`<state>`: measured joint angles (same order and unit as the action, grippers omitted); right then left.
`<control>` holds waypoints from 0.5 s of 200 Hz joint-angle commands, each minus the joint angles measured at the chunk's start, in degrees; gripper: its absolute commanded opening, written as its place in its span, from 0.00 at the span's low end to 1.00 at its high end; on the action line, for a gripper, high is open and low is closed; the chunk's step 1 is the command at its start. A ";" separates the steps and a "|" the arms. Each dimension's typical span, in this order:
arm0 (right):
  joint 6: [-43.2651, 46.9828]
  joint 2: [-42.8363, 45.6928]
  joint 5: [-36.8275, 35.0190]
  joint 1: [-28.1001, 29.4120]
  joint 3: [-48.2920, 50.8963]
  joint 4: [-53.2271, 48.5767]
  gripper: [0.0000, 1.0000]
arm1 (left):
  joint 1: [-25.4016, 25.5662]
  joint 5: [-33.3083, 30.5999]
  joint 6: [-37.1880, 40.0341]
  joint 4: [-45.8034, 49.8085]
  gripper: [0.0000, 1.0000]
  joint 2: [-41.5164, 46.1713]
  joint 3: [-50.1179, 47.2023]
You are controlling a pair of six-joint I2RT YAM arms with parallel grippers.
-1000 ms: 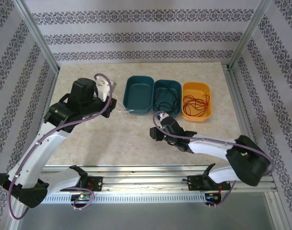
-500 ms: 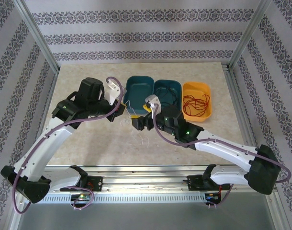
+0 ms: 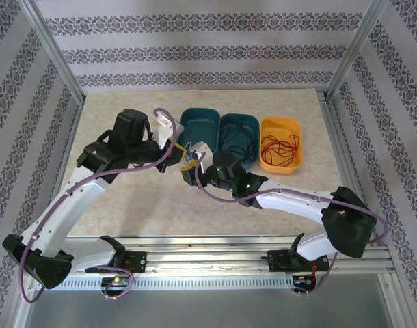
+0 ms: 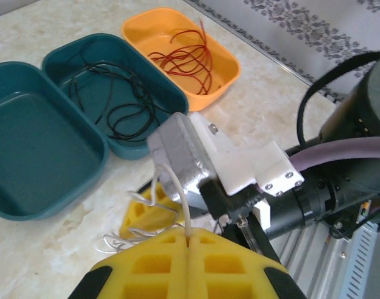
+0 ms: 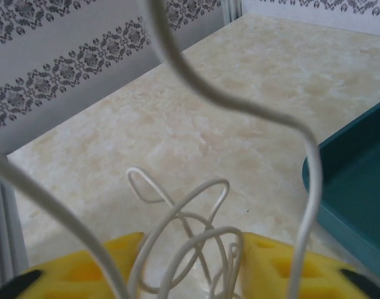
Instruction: Untangle the cables
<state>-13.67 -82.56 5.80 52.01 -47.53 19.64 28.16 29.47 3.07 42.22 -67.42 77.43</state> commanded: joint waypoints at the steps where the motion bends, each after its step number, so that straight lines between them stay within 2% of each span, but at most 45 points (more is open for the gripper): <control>1: -1.26 -1.01 -2.21 0.13 3.20 3.37 0.31 | 0.71 -6.40 -2.47 -4.34 0.00 3.12 -0.08; 25: -3.46 -0.50 -3.01 -0.24 7.02 4.50 0.26 | 0.45 -11.86 -3.46 -6.71 0.00 5.26 0.16; 49: -5.58 0.19 -4.72 -0.57 10.44 5.44 0.23 | 0.23 -14.12 -3.75 -8.73 0.00 6.17 0.74; 100: -8.40 1.06 -7.16 -1.73 15.65 5.67 0.29 | 0.18 -16.80 -3.41 -12.13 0.00 5.66 2.81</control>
<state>-19.66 -82.56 1.10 51.40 -34.44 24.34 28.14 15.88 -0.08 35.94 -62.04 77.36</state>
